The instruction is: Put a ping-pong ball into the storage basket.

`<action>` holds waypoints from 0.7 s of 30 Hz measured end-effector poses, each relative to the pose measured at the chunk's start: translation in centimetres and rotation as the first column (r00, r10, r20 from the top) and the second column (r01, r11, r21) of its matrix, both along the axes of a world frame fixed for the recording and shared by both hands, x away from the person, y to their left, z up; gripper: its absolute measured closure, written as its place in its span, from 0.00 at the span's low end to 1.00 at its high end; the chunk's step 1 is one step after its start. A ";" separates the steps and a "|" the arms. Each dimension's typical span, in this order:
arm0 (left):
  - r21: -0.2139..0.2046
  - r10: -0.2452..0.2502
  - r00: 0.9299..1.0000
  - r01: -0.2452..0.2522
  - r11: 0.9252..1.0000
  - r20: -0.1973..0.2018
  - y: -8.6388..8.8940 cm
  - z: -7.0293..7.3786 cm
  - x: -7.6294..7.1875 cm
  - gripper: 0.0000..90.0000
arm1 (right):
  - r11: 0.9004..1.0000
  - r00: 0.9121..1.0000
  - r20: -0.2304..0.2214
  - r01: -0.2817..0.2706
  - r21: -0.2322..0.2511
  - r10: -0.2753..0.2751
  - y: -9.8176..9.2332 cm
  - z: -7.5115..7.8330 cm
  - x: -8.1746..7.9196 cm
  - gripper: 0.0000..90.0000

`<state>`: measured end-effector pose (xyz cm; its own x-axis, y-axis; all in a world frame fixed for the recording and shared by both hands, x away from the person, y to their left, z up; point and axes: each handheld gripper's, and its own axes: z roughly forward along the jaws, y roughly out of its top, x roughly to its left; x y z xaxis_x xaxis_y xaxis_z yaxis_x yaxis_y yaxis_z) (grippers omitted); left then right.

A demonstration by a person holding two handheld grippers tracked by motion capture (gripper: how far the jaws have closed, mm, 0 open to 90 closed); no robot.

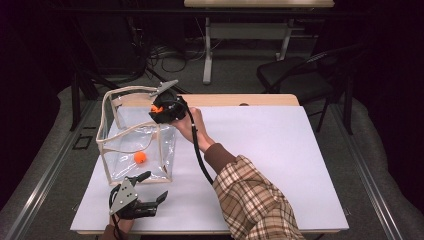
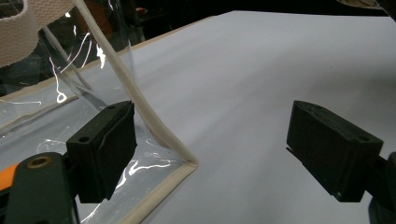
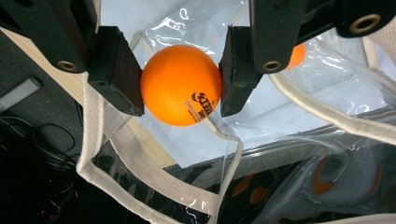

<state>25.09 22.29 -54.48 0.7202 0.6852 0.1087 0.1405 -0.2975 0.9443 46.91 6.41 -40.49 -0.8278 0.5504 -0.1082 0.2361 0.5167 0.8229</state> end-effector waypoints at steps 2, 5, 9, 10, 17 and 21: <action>-0.002 0.001 1.000 -0.001 1.000 0.001 0.0 0.0 0.0 0.18 | 1.000 1.000 -0.006 0.003 0.006 -0.003 0.0 -0.1 0.2 0.55; 0.002 -0.001 1.000 0.001 1.000 0.003 0.0 0.0 0.0 0.18 | 1.000 1.000 -0.020 0.019 0.011 -0.019 0.0 0.0 0.5 0.46; -0.002 0.001 1.000 -0.001 1.000 0.003 0.1 0.0 0.0 0.18 | 1.000 1.000 -0.025 0.017 0.026 -0.016 -0.4 0.1 0.4 0.39; -0.002 0.001 1.000 -0.001 1.000 0.002 0.1 0.0 0.0 0.18 | 0.999 0.999 -0.033 0.018 0.034 -0.017 -0.8 0.4 0.2 0.36; 0.003 -0.001 1.000 0.001 1.000 0.002 0.0 0.0 0.0 0.18 | 0.997 0.999 -0.035 -0.013 0.073 0.016 -2.6 0.9 -0.5 0.24; 0.003 -0.001 1.000 0.001 1.000 0.000 0.0 0.0 0.0 0.18 | 0.996 0.999 -0.033 -0.022 0.088 0.025 -3.7 1.1 -0.9 0.18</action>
